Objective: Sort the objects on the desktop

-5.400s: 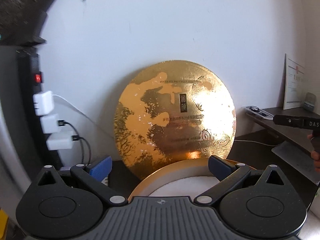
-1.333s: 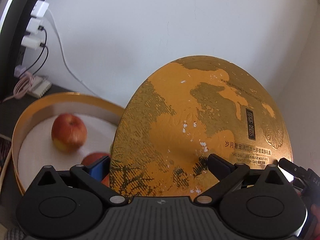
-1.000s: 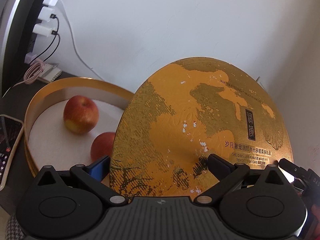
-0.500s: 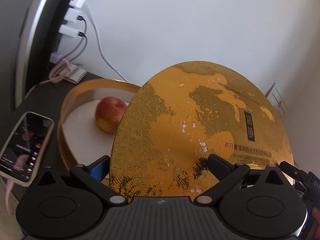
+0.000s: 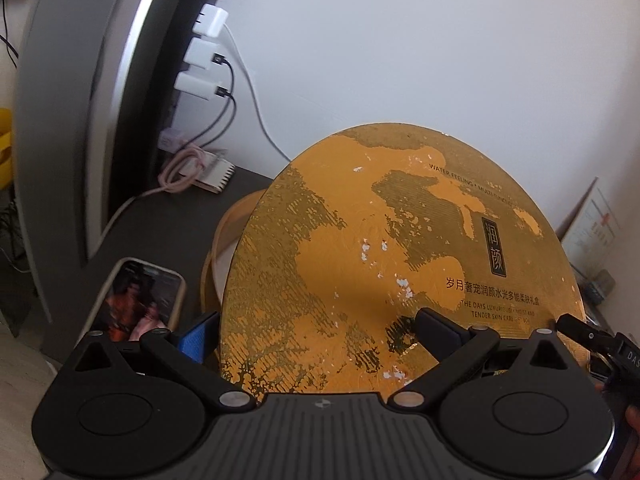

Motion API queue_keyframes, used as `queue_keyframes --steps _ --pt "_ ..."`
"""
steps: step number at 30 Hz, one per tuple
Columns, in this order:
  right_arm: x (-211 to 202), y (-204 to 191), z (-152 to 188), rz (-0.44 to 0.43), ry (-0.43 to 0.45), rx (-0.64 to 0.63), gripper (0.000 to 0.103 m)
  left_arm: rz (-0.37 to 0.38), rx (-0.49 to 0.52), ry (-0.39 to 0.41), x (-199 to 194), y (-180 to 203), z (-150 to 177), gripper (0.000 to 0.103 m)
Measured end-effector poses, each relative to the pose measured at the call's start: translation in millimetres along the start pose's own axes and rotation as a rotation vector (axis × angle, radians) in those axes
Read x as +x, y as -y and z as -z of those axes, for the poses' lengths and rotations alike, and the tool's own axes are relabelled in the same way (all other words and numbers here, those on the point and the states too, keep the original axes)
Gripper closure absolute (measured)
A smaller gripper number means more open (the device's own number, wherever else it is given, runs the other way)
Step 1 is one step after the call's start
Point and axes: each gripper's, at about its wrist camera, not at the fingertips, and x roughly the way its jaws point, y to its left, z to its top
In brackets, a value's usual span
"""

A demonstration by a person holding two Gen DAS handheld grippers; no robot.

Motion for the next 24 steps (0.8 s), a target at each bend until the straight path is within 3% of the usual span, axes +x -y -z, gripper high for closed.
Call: queue_keyframes --steps 8,24 --pt "34 -9 2 -0.026 -0.009 0.051 0.002 -0.043 0.031 0.008 23 -3 -24 0.002" --pt "90 -1 -4 0.010 -0.067 0.154 0.002 -0.083 0.071 -0.054 68 -10 -60 0.002"
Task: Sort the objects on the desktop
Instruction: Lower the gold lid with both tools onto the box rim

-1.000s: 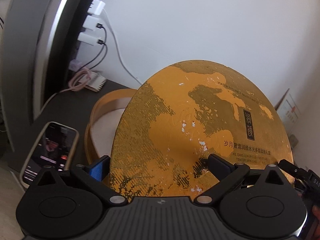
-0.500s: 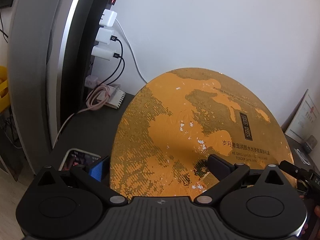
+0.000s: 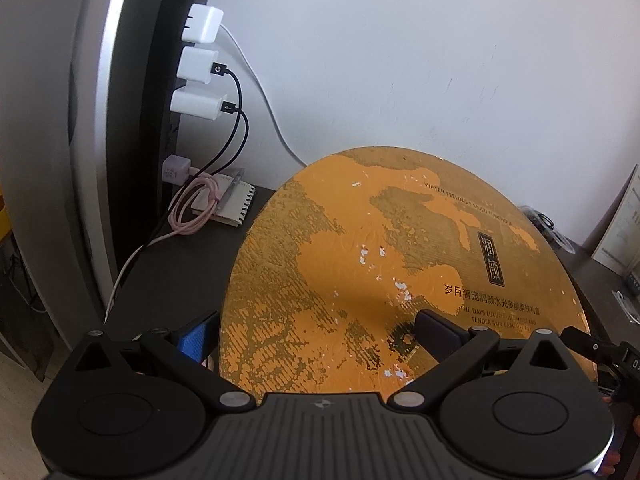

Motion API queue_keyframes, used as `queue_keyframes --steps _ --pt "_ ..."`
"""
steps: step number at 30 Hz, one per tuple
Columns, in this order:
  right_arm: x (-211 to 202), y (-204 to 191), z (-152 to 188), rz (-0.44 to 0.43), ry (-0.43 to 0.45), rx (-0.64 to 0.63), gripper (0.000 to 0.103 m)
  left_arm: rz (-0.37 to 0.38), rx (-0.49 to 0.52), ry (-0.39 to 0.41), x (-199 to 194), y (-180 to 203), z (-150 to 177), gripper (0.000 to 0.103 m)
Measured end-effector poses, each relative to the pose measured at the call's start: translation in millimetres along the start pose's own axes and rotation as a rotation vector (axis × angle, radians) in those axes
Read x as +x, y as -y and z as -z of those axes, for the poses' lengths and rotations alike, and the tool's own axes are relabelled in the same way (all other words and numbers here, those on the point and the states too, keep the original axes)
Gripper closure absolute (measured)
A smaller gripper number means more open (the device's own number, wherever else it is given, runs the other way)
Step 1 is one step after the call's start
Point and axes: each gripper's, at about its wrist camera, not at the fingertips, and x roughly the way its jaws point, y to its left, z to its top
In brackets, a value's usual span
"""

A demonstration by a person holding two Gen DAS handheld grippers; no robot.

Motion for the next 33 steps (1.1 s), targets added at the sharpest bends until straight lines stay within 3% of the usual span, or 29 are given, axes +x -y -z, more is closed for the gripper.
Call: queue_keyframes --steps 15,33 --pt "35 9 -23 0.021 -0.055 0.007 0.002 -0.012 -0.049 -0.049 23 -4 -5 0.003" --pt "50 4 -31 0.117 -0.146 0.027 0.001 -0.037 -0.088 -0.120 44 -11 -8 0.002"
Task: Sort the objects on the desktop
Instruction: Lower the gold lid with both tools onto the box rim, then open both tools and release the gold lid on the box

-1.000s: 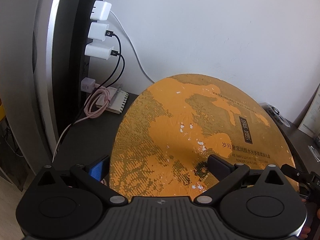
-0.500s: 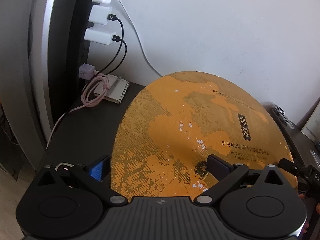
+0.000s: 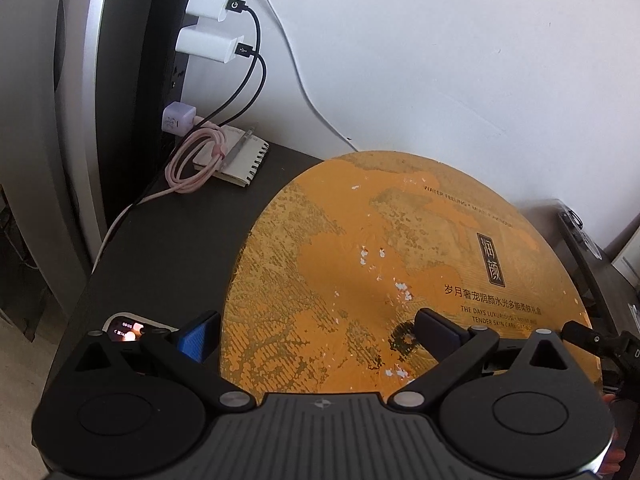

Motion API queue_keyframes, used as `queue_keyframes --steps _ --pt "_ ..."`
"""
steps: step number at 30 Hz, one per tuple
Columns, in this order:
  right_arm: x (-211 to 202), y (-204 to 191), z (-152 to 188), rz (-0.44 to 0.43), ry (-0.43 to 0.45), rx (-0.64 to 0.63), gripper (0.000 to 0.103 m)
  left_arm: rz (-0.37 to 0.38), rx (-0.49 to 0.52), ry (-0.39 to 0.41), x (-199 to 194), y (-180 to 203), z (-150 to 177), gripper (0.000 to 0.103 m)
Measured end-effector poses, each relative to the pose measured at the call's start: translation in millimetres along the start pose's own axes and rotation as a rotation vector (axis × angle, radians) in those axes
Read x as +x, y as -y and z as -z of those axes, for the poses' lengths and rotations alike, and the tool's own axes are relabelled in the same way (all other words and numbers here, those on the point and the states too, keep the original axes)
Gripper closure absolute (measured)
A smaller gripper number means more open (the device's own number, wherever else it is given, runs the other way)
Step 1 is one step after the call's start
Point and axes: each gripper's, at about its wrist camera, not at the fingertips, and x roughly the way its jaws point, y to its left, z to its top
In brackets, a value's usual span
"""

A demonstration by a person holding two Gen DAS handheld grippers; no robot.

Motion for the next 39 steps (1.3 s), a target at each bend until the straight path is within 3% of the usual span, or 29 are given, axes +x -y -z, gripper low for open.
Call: queue_keyframes --steps 10,15,18,24,28,31,39 --pt "4 21 -10 -0.020 -0.018 0.127 0.001 -0.024 0.032 0.010 -12 3 3 0.003" --pt "-34 8 -1 0.038 0.055 0.021 0.000 -0.115 0.146 0.123 -58 12 25 0.001" --pt "-62 -4 16 0.085 0.068 -0.067 0.000 -0.142 0.200 0.126 -85 16 54 0.001" --pt "-105 -29 58 0.113 0.040 -0.133 0.000 -0.068 0.231 0.094 -121 21 111 0.001" --pt "-117 -29 80 0.117 0.034 -0.080 0.000 -0.040 0.350 0.101 -124 33 135 0.001" --pt "-121 -32 89 0.162 0.021 -0.088 0.000 -0.047 0.378 0.125 -126 34 141 0.001" --pt "-123 -50 98 0.212 0.021 -0.149 0.000 0.028 0.377 0.135 -122 26 138 0.001"
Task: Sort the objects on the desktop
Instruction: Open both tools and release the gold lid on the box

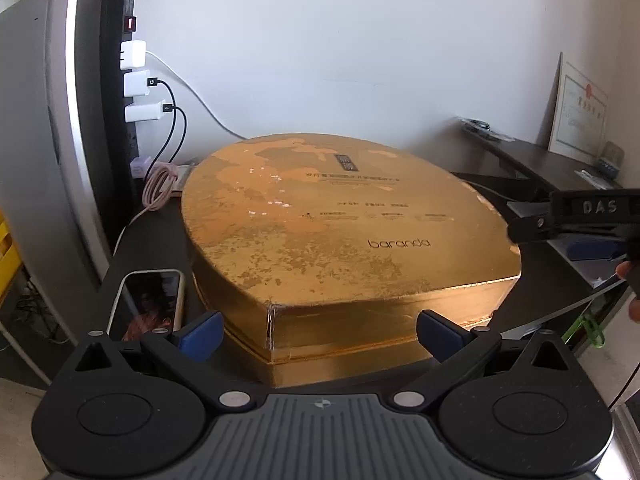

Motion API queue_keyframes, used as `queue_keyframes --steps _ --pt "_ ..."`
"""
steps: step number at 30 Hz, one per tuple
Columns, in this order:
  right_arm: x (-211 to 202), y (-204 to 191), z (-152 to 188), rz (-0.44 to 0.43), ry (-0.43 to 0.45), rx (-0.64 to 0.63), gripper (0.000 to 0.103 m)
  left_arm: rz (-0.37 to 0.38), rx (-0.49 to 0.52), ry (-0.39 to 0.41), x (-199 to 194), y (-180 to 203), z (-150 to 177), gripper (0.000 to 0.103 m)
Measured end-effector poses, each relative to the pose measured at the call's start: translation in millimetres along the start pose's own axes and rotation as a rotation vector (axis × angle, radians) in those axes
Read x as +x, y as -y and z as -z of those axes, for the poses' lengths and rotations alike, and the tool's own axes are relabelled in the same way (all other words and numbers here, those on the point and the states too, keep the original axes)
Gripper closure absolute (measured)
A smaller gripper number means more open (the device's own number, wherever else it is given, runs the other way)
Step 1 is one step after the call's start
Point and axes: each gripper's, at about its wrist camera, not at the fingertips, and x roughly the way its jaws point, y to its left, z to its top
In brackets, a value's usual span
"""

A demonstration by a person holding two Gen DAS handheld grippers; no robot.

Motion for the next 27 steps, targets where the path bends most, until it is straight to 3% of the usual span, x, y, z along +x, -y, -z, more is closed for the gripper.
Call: queue_keyframes --steps 16,22,27 --pt "27 -32 -3 -0.008 -0.003 -0.105 0.000 -0.033 0.023 0.048 31 -4 -15 0.001" --pt "36 -37 -5 -0.042 0.005 -0.121 0.001 0.036 0.076 0.113 32 2 -24 0.001" --pt "39 -38 -9 -0.073 0.015 -0.106 0.003 0.010 0.056 0.081 45 -1 -28 0.001"
